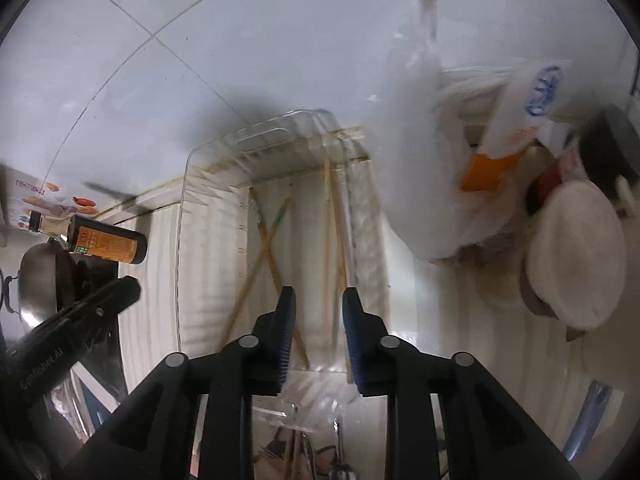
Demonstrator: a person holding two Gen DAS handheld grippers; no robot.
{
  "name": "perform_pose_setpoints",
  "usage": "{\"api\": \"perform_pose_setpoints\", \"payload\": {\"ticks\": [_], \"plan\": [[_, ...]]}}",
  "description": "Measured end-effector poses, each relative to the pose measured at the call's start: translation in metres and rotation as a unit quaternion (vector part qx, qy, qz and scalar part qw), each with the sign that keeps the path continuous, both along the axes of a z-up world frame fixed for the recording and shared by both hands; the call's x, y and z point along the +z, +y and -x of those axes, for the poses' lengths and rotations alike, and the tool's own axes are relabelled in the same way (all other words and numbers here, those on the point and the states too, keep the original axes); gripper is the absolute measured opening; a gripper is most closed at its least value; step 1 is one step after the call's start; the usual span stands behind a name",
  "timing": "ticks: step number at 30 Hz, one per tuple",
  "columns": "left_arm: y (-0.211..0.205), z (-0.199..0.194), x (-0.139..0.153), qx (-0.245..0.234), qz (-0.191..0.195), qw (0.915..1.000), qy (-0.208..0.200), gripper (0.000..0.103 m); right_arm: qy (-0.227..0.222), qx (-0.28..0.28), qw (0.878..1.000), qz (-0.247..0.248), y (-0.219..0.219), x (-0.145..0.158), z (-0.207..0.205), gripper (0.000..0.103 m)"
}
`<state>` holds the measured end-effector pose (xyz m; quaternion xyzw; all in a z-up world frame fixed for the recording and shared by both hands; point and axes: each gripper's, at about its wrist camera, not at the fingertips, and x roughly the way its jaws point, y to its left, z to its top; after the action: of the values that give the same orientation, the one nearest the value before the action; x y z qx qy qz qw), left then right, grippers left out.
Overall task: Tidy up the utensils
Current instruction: 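Open the right tool while the left tool opens, releasing both chopsticks into the basket, then grasp a blue-banded chopstick with the left tool while the right tool grasps another chopstick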
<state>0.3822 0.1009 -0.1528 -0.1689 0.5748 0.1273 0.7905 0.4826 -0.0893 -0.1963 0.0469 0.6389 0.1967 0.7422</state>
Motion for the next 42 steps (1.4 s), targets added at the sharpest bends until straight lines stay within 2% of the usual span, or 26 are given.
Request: {"api": "perform_pose_setpoints", "payload": {"ticks": [3,5,7,8,11,14,17,19,21,23,25,26,27,28,29,30,33,37,42], "plan": [[-0.001,0.026,0.005,0.009,-0.047,0.9987,-0.014,0.067,-0.018,-0.006,1.000,0.004,-0.018,0.010,0.018,0.041],[-0.003,0.047,0.004,0.013,-0.066,0.9975,-0.022,0.069,-0.027,-0.016,0.999,0.007,-0.031,0.015,0.031,0.046],[-0.007,0.067,0.001,0.018,-0.081,0.9961,-0.029,0.085,-0.033,-0.024,0.999,0.005,-0.045,0.016,0.050,0.050],[-0.009,0.075,-0.002,0.018,-0.084,0.9958,-0.033,0.100,-0.033,-0.026,0.999,0.009,-0.052,0.014,0.061,0.050],[-0.019,0.099,-0.019,0.009,-0.084,0.9960,-0.029,0.103,-0.022,-0.035,0.999,0.016,-0.067,0.002,0.094,0.050],[-0.033,0.119,-0.052,-0.009,-0.068,0.9976,0.003,0.103,0.000,-0.044,0.999,0.020,-0.083,-0.019,0.123,0.050],[-0.051,0.137,-0.095,-0.021,-0.044,0.9973,0.054,0.103,0.033,-0.060,0.997,0.027,-0.104,-0.049,0.153,0.050],[-0.064,0.145,-0.123,-0.034,-0.015,0.9960,0.081,0.097,0.049,-0.068,0.996,0.033,-0.113,-0.064,0.165,0.050],[-0.076,0.149,-0.144,-0.050,0.005,0.9931,0.106,0.064,0.064,-0.077,0.994,0.041,-0.123,-0.079,0.177,0.050],[-0.086,0.152,-0.164,-0.065,0.020,0.9890,0.131,0.040,0.071,-0.084,0.993,0.045,-0.130,-0.087,0.185,0.050],[-0.093,0.152,-0.168,-0.075,0.027,0.9897,0.119,0.040,0.073,-0.092,0.992,0.045,-0.137,-0.092,0.193,0.050],[-0.096,0.150,-0.168,-0.081,0.015,0.9895,0.119,0.037,0.072,-0.095,0.992,0.046,-0.141,-0.092,0.195,0.050],[-0.099,0.149,-0.170,-0.088,0.010,0.9888,0.120,0.026,0.070,-0.099,0.991,0.048,-0.143,-0.091,0.197,0.050],[-0.100,0.148,-0.171,-0.090,0.001,0.9887,0.119,0.022,0.070,-0.101,0.991,0.048,-0.145,-0.091,0.198,0.050],[-0.100,0.147,-0.172,-0.091,-0.007,0.9886,0.120,0.011,0.069,-0.104,0.991,0.047,-0.147,-0.091,0.199,0.050],[-0.099,0.148,-0.172,-0.090,-0.013,0.9886,0.120,0.005,0.067,-0.107,0.991,0.047,-0.147,-0.089,0.199,0.050],[-0.082,0.153,-0.174,-0.063,-0.003,0.9910,0.118,0.004,0.062,-0.112,0.991,0.043,-0.149,-0.083,0.202,0.050],[-0.041,0.173,-0.176,-0.003,0.007,0.9922,0.125,0.004,0.061,-0.101,0.993,0.025,-0.134,-0.073,0.205,0.050],[0.006,0.207,-0.178,0.056,0.000,0.9899,0.130,0.004,0.070,-0.045,0.997,0.000,-0.075,-0.066,0.216,0.050]]}}
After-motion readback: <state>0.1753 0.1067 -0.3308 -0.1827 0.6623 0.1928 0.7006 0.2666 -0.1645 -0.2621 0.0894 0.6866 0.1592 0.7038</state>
